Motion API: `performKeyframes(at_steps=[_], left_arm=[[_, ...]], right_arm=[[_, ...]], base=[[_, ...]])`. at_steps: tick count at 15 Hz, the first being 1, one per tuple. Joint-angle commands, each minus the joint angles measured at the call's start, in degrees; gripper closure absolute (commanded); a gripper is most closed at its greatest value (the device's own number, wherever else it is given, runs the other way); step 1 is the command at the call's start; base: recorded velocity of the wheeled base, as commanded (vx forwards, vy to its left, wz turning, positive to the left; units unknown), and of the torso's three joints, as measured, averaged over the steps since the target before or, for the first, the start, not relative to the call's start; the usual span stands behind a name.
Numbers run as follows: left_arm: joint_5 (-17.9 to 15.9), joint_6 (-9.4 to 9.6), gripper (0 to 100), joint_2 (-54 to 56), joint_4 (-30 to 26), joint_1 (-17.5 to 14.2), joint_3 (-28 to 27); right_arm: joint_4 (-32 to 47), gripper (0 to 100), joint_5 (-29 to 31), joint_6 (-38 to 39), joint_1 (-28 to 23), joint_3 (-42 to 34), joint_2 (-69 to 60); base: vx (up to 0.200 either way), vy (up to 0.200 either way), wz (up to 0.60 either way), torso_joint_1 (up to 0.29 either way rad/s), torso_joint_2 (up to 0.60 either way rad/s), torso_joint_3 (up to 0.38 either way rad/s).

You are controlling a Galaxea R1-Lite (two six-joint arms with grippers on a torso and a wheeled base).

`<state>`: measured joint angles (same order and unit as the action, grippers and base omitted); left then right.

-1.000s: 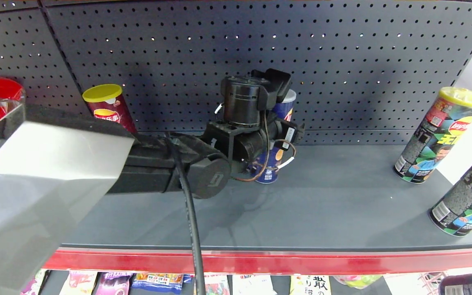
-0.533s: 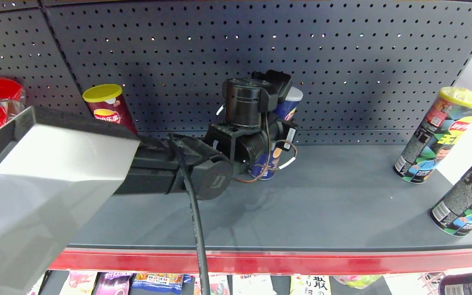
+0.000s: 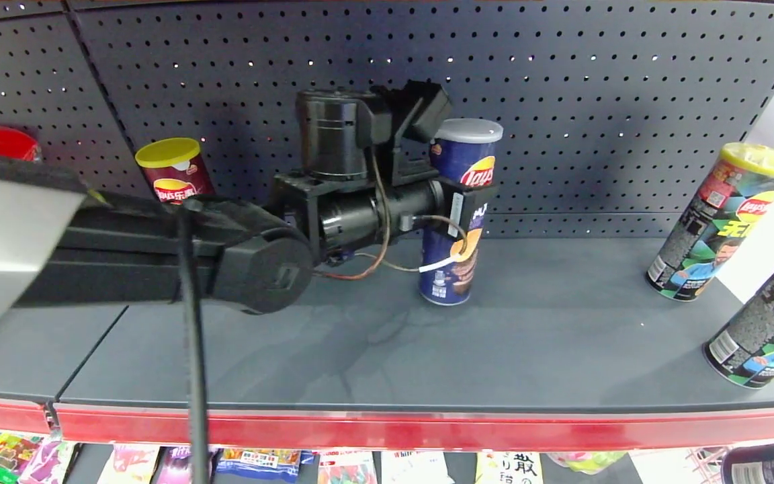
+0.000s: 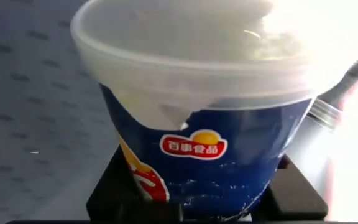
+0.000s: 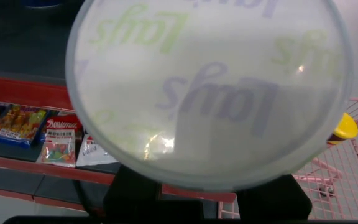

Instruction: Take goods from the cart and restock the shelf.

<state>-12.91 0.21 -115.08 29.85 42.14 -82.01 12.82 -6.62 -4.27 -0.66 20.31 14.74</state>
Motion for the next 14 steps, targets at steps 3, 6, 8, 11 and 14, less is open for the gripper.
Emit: performKeyframes(at_steps=[3, 6, 8, 11, 14], left_arm=[[-17.8, 3.4, 100, 13.0, 0.4, -3.3, 15.1], [-27.5, 9.99, 100, 14.0, 3.5, -3.6, 22.1], [-30.1, 12.27, 100, 13.2, 4.4, -3.7, 22.8], [-31.3, 15.09, 100, 10.6, 5.5, -3.7, 22.5], [-31.5, 14.12, 100, 4.8, 17.9, -3.3, 22.5]], right_arm=[[-0.2, 100, -0.1, 0.0, 0.1, 1.0, 2.2], [-0.1, 100, -0.2, 0.0, 0.1, 1.5, 2.4], [0.0, 100, -0.3, 0.0, 0.1, 1.8, 2.4], [0.0, 100, -0.3, 0.0, 0.2, 2.4, 2.7], [0.3, 100, -0.2, 0.0, 0.1, 3.3, 2.8]], base=[[0.0, 0.0, 0.0, 0.0, 0.0, 0.0], [0.0, 0.0, 0.0, 0.0, 0.0, 0.0], [0.0, 0.0, 0.0, 0.0, 0.0, 0.0], [0.0, 0.0, 0.0, 0.0, 0.0, 0.0], [0.0, 0.0, 0.0, 0.0, 0.0, 0.0]])
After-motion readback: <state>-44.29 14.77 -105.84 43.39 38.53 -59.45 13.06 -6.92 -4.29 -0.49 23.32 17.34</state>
